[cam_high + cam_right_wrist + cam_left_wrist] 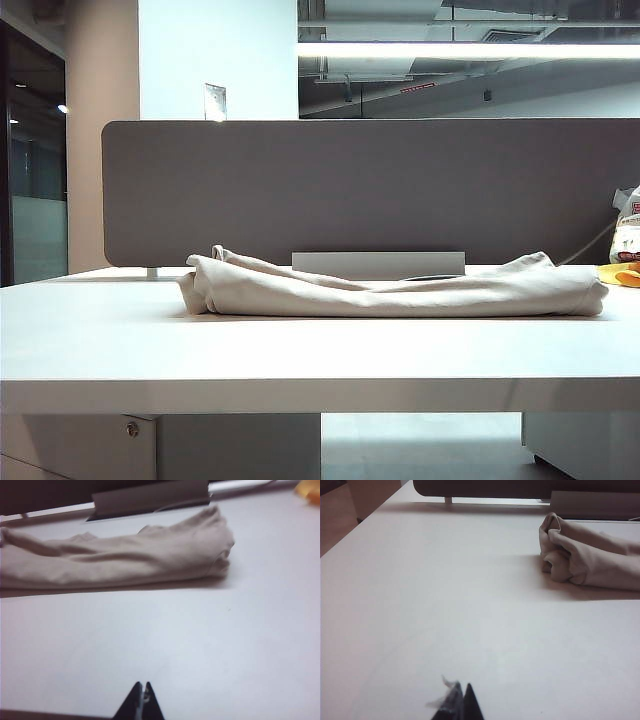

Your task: Fold the bottom side of the T-shirt horizontally towards the center, about one-third of the way, then fold the sleeve back towards the center, creating a straight line along the edge of the T-shirt, and finally fold the bottom of the T-shirt up towards the top, creating a neat rectangle.

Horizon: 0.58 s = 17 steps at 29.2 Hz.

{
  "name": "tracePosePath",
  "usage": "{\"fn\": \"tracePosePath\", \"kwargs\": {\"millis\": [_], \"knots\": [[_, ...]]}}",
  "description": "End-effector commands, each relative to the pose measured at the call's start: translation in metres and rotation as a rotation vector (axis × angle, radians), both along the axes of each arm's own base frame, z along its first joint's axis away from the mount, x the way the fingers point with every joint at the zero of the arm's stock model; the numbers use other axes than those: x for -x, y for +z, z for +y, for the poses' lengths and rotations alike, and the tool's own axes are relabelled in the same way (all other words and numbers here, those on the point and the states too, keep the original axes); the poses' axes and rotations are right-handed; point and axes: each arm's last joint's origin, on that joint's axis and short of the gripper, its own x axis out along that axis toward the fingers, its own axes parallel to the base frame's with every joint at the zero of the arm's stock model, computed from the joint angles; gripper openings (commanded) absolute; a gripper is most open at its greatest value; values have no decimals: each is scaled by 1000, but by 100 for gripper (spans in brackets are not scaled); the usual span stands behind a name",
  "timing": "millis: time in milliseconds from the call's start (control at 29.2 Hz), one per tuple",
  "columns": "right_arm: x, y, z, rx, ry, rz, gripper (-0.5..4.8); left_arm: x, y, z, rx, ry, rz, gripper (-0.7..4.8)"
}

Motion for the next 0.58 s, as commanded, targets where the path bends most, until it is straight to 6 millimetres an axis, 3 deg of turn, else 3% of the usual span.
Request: {"fn": "tracePosePath", "kwargs": {"millis": [34,583], "knots": [[-1,3,1,40,-66,-37,0,0,-3,0,-6,2,12,-5],[-2,-6,1,148,-71,-6,0,0,-3,0,-6,2,12,-5]]}}
